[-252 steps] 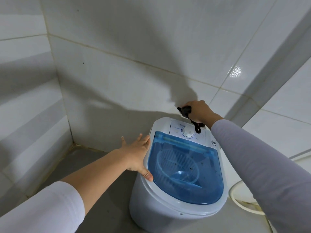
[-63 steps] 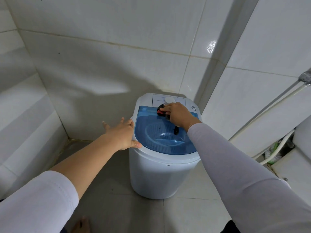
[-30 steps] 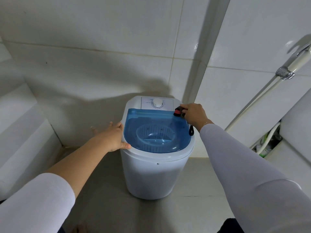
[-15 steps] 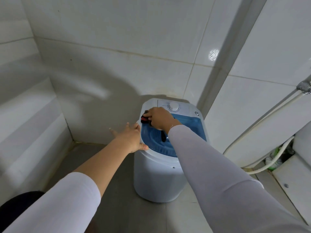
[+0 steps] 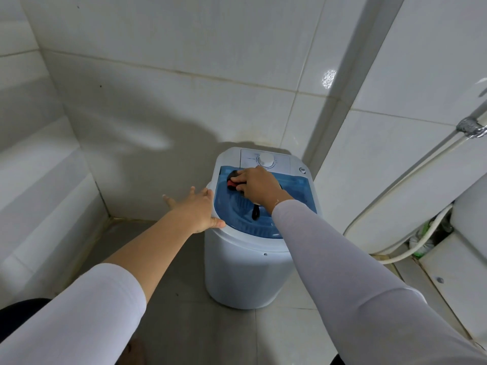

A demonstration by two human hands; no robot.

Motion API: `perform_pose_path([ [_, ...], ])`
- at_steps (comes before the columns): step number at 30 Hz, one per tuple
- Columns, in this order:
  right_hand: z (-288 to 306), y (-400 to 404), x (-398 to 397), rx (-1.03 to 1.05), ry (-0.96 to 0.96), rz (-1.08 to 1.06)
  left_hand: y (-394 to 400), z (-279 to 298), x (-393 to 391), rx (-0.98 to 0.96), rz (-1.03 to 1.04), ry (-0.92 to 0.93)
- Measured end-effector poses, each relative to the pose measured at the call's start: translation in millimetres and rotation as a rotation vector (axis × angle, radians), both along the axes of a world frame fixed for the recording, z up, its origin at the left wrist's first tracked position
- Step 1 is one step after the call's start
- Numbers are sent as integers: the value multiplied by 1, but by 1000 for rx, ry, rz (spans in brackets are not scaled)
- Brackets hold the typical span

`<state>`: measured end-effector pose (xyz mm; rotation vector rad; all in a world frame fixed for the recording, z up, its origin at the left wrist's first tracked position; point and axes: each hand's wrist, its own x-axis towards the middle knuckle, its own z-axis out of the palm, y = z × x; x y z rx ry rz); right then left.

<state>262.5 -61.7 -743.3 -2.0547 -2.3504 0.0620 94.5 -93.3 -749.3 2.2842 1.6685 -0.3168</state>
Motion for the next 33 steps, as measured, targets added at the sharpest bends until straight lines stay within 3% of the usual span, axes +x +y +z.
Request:
perform_pose_path([
  [20,3,-43,100,1,112,-198,-1,1,2,-3,18,23],
  [27,6,-60,120,15,22,-238,-3,1,3,12,32,35],
  [33,15,-83,142,3,137,-428,3,-7,0,23,37,19],
])
